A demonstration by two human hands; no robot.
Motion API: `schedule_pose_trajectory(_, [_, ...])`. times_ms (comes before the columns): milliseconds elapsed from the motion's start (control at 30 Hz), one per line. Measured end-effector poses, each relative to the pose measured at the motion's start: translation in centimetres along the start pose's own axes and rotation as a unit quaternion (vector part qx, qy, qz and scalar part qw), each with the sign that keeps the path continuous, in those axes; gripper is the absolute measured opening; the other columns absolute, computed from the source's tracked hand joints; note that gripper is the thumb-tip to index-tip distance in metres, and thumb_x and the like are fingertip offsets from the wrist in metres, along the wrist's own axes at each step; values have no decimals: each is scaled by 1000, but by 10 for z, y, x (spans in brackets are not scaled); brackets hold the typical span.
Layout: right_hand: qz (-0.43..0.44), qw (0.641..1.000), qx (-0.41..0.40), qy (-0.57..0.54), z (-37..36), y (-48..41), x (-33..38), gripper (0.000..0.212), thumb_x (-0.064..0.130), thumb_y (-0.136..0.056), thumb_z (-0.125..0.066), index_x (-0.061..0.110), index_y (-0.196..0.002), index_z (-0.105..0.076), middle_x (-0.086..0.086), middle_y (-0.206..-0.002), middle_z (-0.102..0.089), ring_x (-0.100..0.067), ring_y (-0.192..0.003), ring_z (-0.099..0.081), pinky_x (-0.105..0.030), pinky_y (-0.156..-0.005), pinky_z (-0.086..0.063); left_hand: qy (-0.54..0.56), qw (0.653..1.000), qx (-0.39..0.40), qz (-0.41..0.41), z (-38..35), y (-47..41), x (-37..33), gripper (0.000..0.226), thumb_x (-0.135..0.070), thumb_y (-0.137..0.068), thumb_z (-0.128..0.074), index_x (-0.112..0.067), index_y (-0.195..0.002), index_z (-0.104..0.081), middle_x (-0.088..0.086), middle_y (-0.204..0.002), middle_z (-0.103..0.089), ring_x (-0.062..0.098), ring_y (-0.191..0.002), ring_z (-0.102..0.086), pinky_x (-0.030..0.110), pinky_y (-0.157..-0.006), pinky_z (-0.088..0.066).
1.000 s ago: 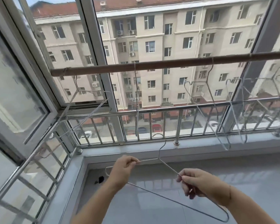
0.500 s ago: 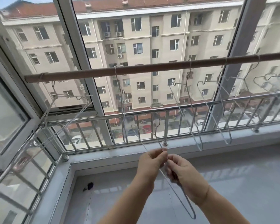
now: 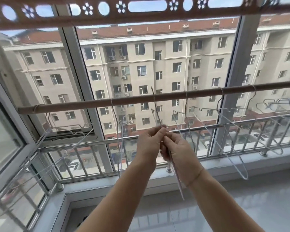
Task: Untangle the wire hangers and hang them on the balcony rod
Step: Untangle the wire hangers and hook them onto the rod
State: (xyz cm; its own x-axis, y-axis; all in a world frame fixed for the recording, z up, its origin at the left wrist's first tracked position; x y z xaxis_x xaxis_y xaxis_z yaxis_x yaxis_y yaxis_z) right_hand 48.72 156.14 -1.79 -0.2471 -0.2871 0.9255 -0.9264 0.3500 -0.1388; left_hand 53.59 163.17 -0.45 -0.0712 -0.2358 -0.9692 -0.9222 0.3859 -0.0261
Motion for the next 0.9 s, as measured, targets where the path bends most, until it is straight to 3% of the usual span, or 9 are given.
schedule_pose_trajectory(233, [-48,998,-14,29,-4,-14,-9,28,5,-95,-42,7,-71,-55,-1,-46,-42,-8,-37,-38,-22,-41,-28,-13,999,-31,37,6,-13,8,9,-7,-89,-58,-3,-86,-65,8,-45,-50,15,-29,-39,23,-36,-36])
schedule_pose_trajectory(367, [-70,996,-23,49,0,-10,-18,21,6,-95,-41,4,-85,-59,-1,-50,-47,-9,-42,-42,-23,-45,-32,-8,998,-27,53,12,-11,18,9,-8,-89,-58,-6,-84,-65,0,-37,-50,12,-29,-40,20,-35,-36])
schedule_pose_trajectory(467, [-77,995,-15,69,-1,-7,-19,22,6,-95,-39,-3,-98,-59,-6,-63,-56,-12,-54,-51,-23,-51,-40,6,998,-33,60,14,-8,20,8,-6,-89,-59,-8,-86,-66,-3,-48,-60,7,-37,-50,19,-37,-39])
schedule_pose_trajectory(567, [-81,992,-13,96,1,-5,-20,20,7,-94,-43,1,-103,-60,-9,-82,-65,-15,-72,-61,-23,-64,-46,15,998,-40,54,17,-4,20,9,-5,-88,-59,-10,-93,-65,5,-72,-66,13,-58,-62,22,-51,-50])
schedule_pose_trajectory(633, [-47,983,-29,173,6,-4,-18,19,10,-93,-48,6,-108,-57,-7,-98,-65,-13,-86,-60,-22,-74,-45,-13,998,-58,33,22,0,17,12,-6,-88,-59,-10,-97,-66,4,-82,-66,15,-75,-61,21,-65,-49])
schedule_pose_trajectory(767, [113,944,-77,300,3,18,5,38,16,-89,-53,16,-126,-45,-1,-123,-49,-12,-116,-47,-28,-102,-38,-68,992,-97,-51,40,20,0,19,-15,-87,-63,-11,-106,-67,1,-95,-70,11,-85,-62,18,-75,-46])
schedule_pose_trajectory(900, [219,931,-24,291,-42,46,23,41,28,-79,-49,29,-120,-45,12,-120,-51,0,-115,-48,-10,-94,-38,-98,975,-135,-150,69,53,-31,17,-17,-88,-63,-17,-104,-67,1,-96,-72,8,-88,-65,18,-79,-51])
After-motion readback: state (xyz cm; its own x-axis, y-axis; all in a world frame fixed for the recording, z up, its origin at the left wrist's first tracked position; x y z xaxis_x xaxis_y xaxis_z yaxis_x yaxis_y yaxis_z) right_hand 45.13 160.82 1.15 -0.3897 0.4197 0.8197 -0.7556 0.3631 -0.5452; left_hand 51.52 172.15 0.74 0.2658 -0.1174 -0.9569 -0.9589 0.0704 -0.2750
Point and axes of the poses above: each hand's wrist, its own y-axis away from the middle knuckle, its own z-axis out of the back of the hand, x = y × z, the point moved 4 cm from there along -y, towards the middle knuckle
